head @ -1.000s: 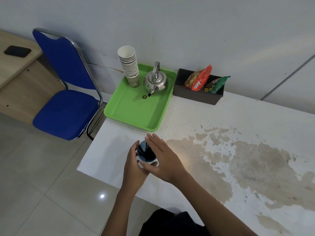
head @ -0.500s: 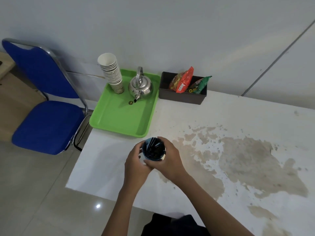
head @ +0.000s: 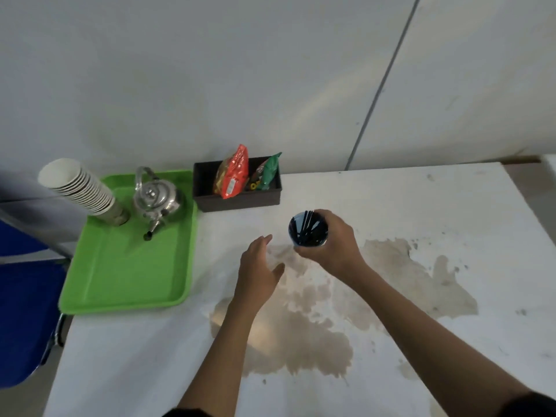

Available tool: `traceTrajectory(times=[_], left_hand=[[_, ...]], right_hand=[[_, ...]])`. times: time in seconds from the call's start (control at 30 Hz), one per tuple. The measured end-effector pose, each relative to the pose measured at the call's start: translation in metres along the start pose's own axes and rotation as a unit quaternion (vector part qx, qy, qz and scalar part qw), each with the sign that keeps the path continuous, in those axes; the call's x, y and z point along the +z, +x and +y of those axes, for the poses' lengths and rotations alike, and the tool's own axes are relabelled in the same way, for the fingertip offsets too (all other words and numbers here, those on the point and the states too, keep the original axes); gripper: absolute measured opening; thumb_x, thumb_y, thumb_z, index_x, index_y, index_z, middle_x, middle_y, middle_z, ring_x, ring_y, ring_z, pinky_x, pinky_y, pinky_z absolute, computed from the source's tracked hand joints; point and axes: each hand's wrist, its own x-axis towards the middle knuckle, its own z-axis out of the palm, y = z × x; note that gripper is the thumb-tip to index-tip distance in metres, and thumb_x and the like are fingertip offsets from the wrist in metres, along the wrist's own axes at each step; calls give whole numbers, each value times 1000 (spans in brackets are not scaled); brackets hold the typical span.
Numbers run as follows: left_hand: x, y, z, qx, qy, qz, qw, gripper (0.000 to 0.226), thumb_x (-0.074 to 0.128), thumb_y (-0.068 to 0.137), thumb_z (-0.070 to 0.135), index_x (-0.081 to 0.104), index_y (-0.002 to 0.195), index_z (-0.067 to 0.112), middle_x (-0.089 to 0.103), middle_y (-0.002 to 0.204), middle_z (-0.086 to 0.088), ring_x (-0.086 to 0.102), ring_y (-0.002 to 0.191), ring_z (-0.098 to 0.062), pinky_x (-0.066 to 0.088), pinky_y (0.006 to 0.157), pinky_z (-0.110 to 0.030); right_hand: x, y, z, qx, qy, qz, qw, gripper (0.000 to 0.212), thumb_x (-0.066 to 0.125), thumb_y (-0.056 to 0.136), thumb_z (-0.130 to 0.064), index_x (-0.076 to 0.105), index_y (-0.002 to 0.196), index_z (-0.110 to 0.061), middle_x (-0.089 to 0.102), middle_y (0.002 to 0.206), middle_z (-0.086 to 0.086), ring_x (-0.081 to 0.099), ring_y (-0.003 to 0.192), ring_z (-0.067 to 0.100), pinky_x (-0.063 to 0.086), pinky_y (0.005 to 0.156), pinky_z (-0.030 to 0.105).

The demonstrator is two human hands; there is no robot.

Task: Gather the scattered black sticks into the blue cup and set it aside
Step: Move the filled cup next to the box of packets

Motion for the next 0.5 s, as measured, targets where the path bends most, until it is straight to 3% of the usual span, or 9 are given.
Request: traceTrajectory(times=[0.2, 0.4, 0.5], left_hand=[[30, 41, 7, -118, 183, -45, 975, 86, 54, 87, 67, 15, 157, 35, 1, 168, -1, 2, 154, -33, 22, 120, -53], [50, 36, 2, -119, 248, 7, 961, 86, 49, 88, 69, 12, 158, 35, 0, 169, 1, 0, 155, -30, 23, 119, -52], [53, 38, 0, -115, 252, 9, 961, 85, 49, 89, 67, 12, 158, 35, -1, 169, 1, -2, 155, -30, 21, 120, -53]], right_hand=[[-6, 85, 31, 23, -14, 30, 999, 74, 87, 59, -32, 54, 122, -14, 59, 112, 5, 55, 101, 20, 48, 84, 28], [10, 149, 25, 10, -7, 2, 1000, 66, 87, 59, -31, 56, 114, -11, 58, 108, 7, 54, 98, 21, 48, 80, 30], [20, 165, 23, -5, -9, -20, 1000, 60, 86, 64, -25, 55, 111, -7, 52, 103, 7, 50, 96, 21, 39, 75, 26]])
